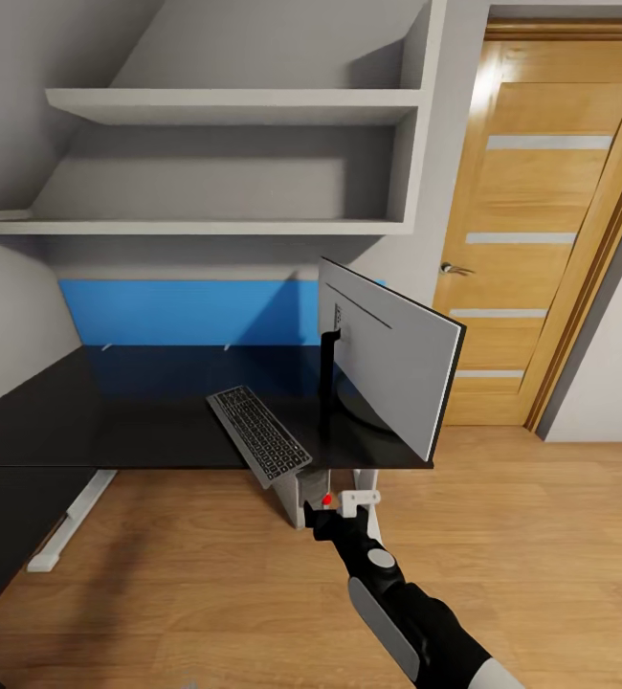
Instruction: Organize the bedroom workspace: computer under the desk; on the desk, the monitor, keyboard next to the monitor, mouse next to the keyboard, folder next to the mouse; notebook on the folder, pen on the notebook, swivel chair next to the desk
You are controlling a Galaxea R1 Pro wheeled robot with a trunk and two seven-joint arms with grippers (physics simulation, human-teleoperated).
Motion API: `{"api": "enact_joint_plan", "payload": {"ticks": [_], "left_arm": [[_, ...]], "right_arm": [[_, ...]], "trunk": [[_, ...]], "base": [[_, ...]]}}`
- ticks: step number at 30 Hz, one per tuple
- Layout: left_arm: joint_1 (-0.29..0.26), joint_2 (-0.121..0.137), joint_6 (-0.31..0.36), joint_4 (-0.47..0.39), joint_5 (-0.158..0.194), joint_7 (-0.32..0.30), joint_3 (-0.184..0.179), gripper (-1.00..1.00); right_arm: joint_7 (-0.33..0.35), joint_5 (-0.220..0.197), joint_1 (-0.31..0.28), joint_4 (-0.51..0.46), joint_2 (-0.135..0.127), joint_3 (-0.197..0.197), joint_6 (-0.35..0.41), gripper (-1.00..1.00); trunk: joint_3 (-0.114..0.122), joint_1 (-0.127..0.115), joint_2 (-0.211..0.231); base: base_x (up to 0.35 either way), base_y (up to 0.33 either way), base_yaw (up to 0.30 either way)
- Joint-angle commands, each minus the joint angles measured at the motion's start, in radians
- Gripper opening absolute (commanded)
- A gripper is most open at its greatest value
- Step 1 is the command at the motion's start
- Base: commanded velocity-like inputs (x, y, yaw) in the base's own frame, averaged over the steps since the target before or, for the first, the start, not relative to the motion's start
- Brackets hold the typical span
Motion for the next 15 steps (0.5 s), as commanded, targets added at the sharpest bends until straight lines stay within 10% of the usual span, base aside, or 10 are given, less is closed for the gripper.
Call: {"api": "enact_joint_plan", "payload": {"ticks": [1, 15], "left_arm": [[0.0, 0.0, -0.038, 0.015, 0.009, 0.0, 0.001, 1.0], [0.0, 0.0, -0.141, 0.06, 0.009, 0.0, 0.0, 1.0]], "right_arm": [[-0.008, -0.006, -0.001, -0.002, -0.001, 0.003, 0.001, 1.0], [-0.007, -0.012, -0.001, -0.003, 0.001, 0.005, -0.02, 1.0]], "trunk": [[-0.001, 0.0, -0.001], [-0.001, 0.0, -0.001]], "base": [[0.0, 0.0, 0.0], [0.0, 0.0, 0.005]]}}
